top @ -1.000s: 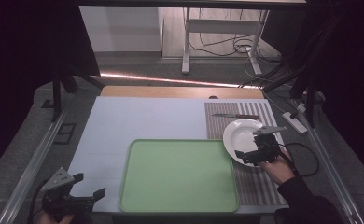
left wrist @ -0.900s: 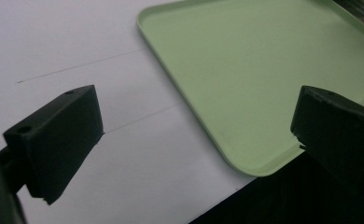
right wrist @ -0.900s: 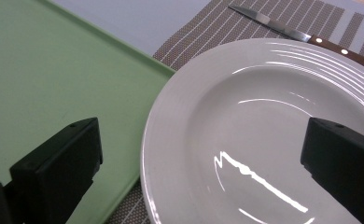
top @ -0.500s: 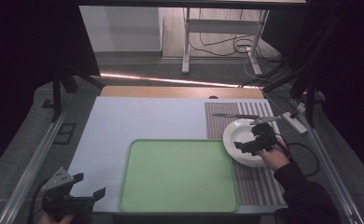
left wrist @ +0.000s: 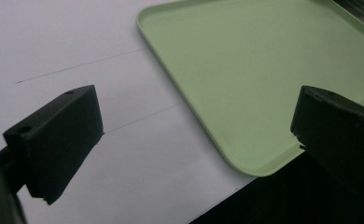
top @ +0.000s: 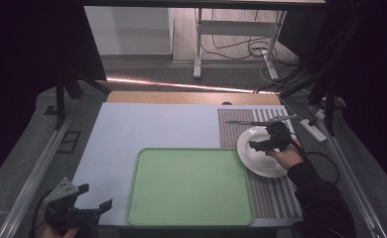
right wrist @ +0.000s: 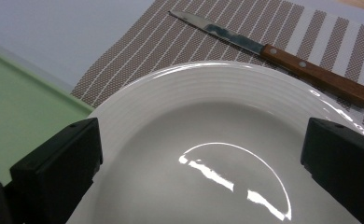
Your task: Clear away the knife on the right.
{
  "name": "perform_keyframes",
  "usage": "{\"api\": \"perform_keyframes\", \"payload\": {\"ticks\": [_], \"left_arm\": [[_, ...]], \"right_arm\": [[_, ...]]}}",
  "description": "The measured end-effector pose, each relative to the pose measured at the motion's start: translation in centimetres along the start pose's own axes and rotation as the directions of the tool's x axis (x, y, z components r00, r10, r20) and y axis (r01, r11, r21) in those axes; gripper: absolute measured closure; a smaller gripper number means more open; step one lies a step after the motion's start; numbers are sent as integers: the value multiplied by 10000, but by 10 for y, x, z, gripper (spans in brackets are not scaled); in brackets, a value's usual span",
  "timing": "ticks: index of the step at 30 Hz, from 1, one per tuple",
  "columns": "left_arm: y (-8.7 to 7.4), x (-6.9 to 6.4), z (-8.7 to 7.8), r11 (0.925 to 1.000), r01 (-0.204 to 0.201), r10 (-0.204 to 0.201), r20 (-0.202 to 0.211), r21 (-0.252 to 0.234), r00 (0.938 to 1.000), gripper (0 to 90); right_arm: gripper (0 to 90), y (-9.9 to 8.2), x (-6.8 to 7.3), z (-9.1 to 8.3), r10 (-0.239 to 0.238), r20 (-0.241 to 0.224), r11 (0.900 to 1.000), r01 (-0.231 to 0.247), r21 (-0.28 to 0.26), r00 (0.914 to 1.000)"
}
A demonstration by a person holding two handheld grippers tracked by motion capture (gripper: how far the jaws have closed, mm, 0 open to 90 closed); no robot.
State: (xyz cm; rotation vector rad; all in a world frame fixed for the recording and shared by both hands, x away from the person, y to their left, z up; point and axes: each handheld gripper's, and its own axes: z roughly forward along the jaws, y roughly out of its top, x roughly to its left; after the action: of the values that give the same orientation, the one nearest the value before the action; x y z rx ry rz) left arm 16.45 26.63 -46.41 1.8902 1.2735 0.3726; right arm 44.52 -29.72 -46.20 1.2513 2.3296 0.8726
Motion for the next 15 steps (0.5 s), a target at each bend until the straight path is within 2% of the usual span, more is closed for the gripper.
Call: {"api": "perform_keyframes", "payload": {"ticks": [15], "left_arm": [[0,0,0,10000,26,-26,7,23,10000,21]], "right_arm": [[0,16,-26,19,803,474,9964,-815,246,9956]]}}
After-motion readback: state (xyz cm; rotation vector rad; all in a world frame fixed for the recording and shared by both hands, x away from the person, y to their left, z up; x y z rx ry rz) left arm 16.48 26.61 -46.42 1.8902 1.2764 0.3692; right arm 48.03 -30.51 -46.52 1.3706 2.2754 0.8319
